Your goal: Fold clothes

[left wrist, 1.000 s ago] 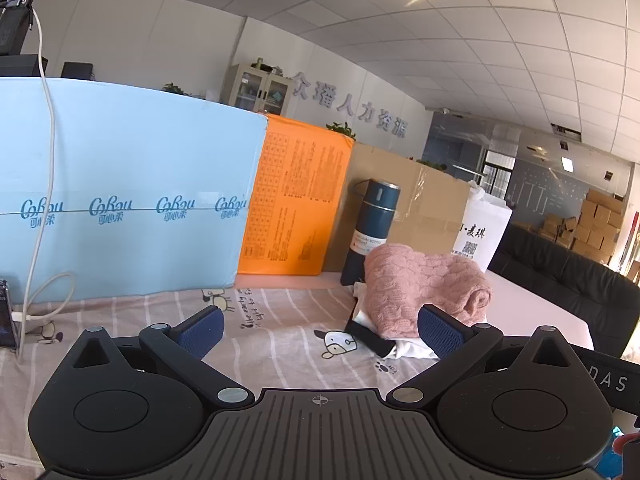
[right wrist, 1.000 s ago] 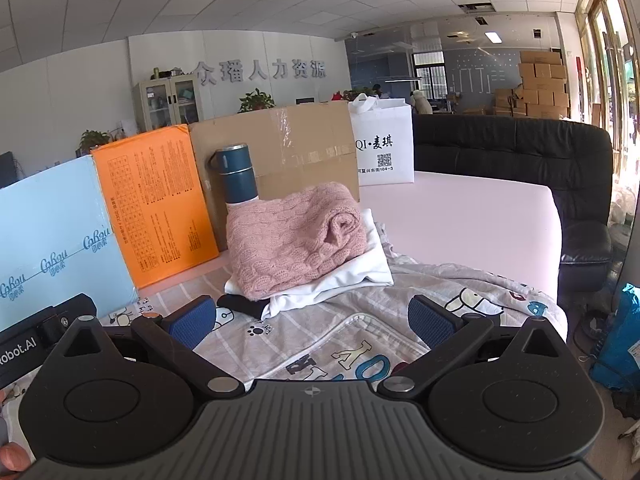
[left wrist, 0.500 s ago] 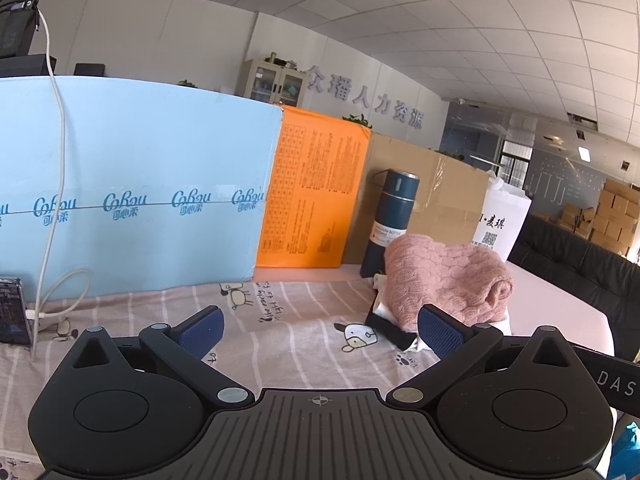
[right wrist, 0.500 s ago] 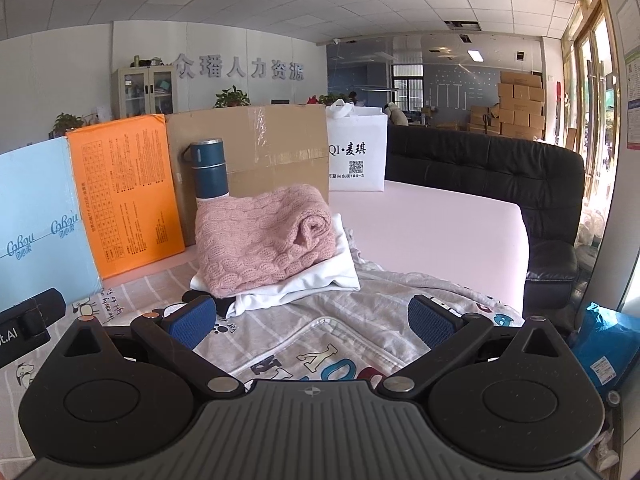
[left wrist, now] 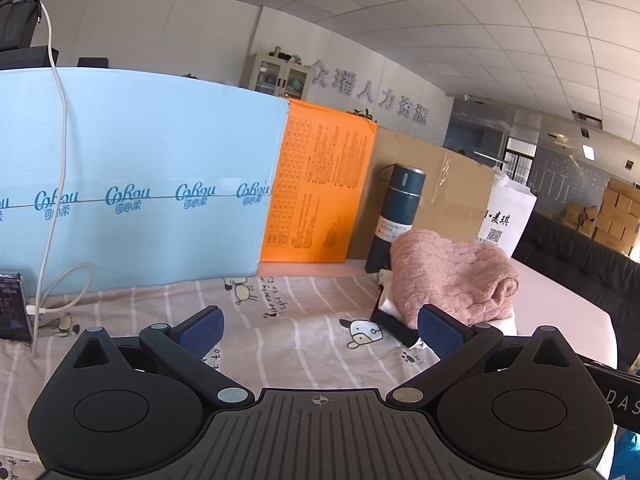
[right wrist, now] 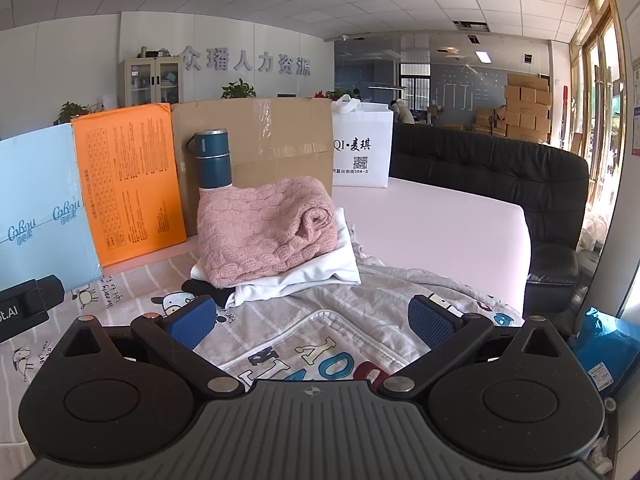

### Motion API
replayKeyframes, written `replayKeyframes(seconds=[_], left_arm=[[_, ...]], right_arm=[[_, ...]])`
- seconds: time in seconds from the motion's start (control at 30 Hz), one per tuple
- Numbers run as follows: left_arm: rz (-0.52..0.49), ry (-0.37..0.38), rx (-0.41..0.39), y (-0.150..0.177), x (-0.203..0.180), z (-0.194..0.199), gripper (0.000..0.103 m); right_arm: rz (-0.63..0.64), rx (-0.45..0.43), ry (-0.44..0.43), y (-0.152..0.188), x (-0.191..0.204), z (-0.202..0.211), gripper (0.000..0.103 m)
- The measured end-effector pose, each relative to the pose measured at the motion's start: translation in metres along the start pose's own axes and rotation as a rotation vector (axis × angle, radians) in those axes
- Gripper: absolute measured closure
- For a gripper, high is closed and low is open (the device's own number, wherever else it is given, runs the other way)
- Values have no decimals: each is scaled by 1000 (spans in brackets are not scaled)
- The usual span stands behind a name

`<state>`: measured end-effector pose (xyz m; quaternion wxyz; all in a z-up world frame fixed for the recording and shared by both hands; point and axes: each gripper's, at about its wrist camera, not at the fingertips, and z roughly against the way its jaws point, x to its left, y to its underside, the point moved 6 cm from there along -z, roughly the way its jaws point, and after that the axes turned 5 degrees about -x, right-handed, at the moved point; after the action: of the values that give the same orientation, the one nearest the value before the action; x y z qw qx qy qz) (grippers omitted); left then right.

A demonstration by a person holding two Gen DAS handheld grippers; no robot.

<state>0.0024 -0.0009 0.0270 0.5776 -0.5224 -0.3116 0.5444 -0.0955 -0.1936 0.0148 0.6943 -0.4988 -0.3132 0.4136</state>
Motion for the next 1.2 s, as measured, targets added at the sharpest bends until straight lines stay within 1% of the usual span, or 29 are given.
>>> replayKeyframes(seconds=[0.77, 1.2], left_arm=[[-20, 38, 0, 2, -8, 1, 0], [-24, 39, 2, 3, -8, 0, 0]], right_arm=[[-9, 19, -15, 5, 1, -3, 0], [-18, 31, -20, 8, 0, -5, 0]])
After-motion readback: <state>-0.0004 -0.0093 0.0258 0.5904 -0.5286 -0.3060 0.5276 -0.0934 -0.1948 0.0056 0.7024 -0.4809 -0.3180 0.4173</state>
